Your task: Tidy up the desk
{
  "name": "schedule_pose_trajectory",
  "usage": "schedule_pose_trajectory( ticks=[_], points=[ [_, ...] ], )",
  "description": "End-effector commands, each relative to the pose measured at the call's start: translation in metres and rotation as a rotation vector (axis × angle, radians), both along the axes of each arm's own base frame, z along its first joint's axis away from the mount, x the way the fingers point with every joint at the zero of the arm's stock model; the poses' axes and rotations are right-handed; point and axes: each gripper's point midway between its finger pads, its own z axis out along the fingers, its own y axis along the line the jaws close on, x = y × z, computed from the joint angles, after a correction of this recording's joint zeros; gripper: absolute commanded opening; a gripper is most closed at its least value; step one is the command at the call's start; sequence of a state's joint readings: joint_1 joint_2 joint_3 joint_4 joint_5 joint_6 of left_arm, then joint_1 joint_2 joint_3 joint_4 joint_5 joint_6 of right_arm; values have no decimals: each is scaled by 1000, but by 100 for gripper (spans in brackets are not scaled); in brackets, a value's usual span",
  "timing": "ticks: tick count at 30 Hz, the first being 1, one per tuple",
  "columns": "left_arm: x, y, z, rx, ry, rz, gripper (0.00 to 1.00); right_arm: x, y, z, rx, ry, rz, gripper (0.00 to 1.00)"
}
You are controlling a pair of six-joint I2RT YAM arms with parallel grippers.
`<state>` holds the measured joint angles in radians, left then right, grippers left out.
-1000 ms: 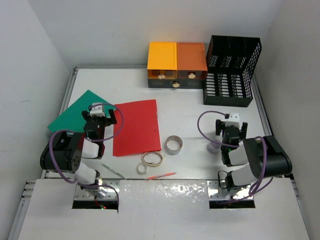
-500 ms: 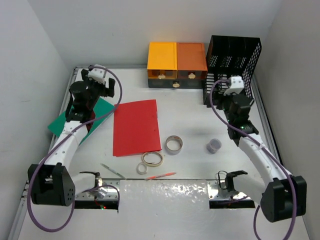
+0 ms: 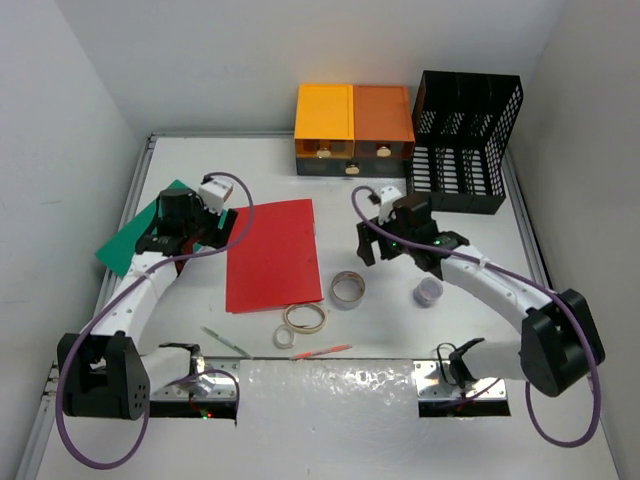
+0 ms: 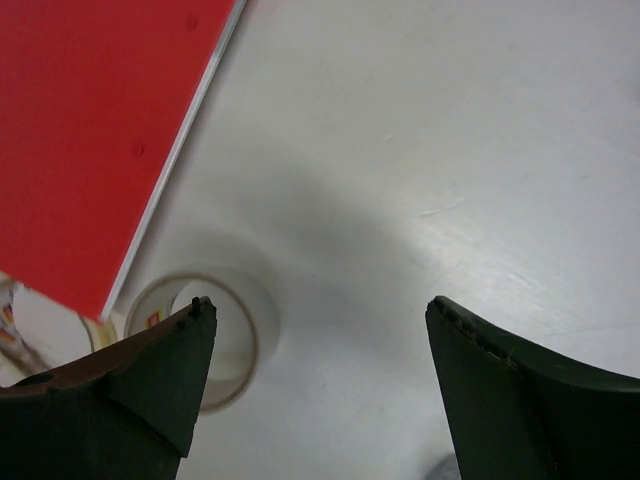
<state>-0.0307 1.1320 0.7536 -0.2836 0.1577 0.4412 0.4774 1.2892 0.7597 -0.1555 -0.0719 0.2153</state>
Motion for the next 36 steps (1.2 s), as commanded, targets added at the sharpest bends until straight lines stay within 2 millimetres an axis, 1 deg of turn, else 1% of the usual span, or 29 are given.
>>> schedule_pose_trajectory(
  ticks=[1,3,4,6,7,9,10,11,12,13,14,15,16,17,18,20,21,22,23,24,25,27,28,29,30,31,32,35,36],
  points=[
    [0,11,3,31,-34,38,75,-15,7,-19,-76,54,56,83],
    [-1,11,-1,19,-20,54,75,-4,7,-15,-83,25,22,79],
    [-1,11,-3,13,-16,58,75,4,3,-12,-102,3,-11,72],
    [-2,12,-7,4,-4,78,74,25,3,5,-101,-46,-76,59],
    [-2,14,-7,9,-10,93,74,44,-1,22,-109,-122,-140,55],
    [-3,17,-13,14,-15,113,74,64,-5,31,-118,-176,-206,54],
    [-3,21,-15,28,-22,132,74,78,-6,45,-118,-223,-250,52],
    [-7,24,-23,36,-14,143,74,89,-4,53,-91,-248,-287,51],
    [-3,26,-23,40,-41,152,74,98,-1,45,-102,-236,-309,51],
    [-3,28,-25,48,-50,163,74,112,1,56,-87,-265,-347,54],
    [-6,30,-33,55,-41,170,74,122,5,57,-62,-280,-381,55],
    [-3,34,-32,66,-65,195,74,132,5,41,-81,-263,-407,55],
    [-3,40,-32,82,-68,221,73,146,7,52,-60,-290,-437,56],
    [-3,42,-33,82,-71,241,73,154,5,51,-58,-292,-474,59],
    [-2,47,-32,94,-81,262,73,170,5,53,-51,-297,-496,59],
    [-6,49,-35,97,-77,276,72,184,5,58,-26,-302,-517,59],
    [-1,49,-30,93,-113,278,72,193,0,60,-21,-305,-535,59],
    [-1,49,-29,92,-122,276,72,205,0,60,-27,-298,-547,60],
    [-2,48,-31,92,-125,271,72,213,-10,61,-44,-301,-592,62],
    [-3,47,-31,90,-127,266,72,224,-12,74,-36,-322,-616,62],
    [-3,46,-31,88,-131,259,72,230,-22,59,-76,-291,-636,62],
    [-4,44,-32,82,-129,247,72,242,-30,61,-80,-298,-662,62],
    [-3,43,-31,82,-130,244,72,246,-33,52,-90,-284,-667,62],
    [-3,43,-31,82,-132,242,72,251,-39,50,-92,-283,-678,62],
    [-3,43,-32,82,-131,242,72,257,-37,52,-81,-288,-669,62],
    [-3,43,-33,83,-126,240,72,261,-36,43,-91,-277,-657,62],
    [-3,43,-33,83,-124,240,72,269,-35,49,-82,-289,-650,62],
    [-3,42,-37,84,-112,234,72,277,-35,39,-124,-272,-637,62],
    [-2,42,-39,84,-105,231,72,279,-38,39,-134,-283,-651,62]
  ],
)
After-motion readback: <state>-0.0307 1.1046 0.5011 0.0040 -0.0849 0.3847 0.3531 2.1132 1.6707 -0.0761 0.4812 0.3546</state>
